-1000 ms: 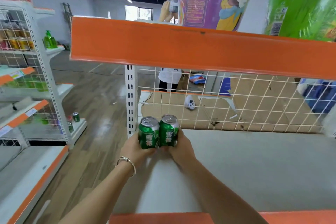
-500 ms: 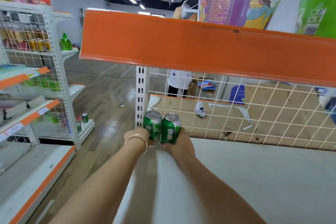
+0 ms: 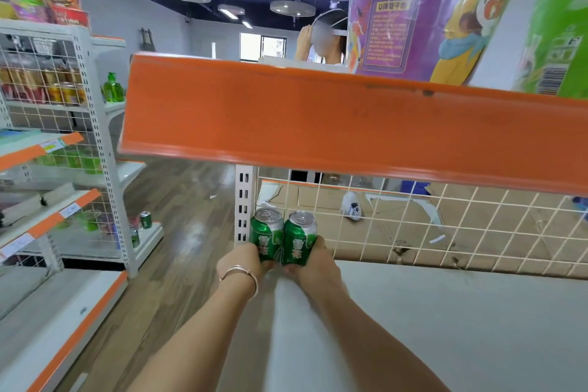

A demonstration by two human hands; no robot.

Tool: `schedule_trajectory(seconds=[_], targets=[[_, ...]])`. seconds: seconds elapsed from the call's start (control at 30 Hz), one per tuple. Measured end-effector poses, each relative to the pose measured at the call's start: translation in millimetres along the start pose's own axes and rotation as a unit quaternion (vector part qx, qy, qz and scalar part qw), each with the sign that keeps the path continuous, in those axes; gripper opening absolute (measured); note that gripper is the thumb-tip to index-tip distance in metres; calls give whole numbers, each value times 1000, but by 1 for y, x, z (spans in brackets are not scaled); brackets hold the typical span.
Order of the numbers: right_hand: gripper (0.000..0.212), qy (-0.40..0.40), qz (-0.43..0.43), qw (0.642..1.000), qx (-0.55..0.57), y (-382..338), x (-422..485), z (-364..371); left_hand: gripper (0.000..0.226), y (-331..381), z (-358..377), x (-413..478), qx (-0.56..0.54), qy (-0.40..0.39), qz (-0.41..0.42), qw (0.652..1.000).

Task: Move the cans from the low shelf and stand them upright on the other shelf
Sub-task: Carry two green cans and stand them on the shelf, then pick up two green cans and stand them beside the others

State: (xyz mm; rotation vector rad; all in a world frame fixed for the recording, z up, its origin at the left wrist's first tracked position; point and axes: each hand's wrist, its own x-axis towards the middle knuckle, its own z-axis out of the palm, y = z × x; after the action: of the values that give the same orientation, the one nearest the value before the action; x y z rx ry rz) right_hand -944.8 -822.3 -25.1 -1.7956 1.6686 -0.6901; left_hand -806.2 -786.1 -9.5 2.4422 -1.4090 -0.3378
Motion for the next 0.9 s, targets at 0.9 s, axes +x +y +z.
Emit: schedule_trajectory(seconds=[0.9], targets=[[101,220,126,918,304,149,-211,-305,117,277,27,-223,-379,-348,281,810]])
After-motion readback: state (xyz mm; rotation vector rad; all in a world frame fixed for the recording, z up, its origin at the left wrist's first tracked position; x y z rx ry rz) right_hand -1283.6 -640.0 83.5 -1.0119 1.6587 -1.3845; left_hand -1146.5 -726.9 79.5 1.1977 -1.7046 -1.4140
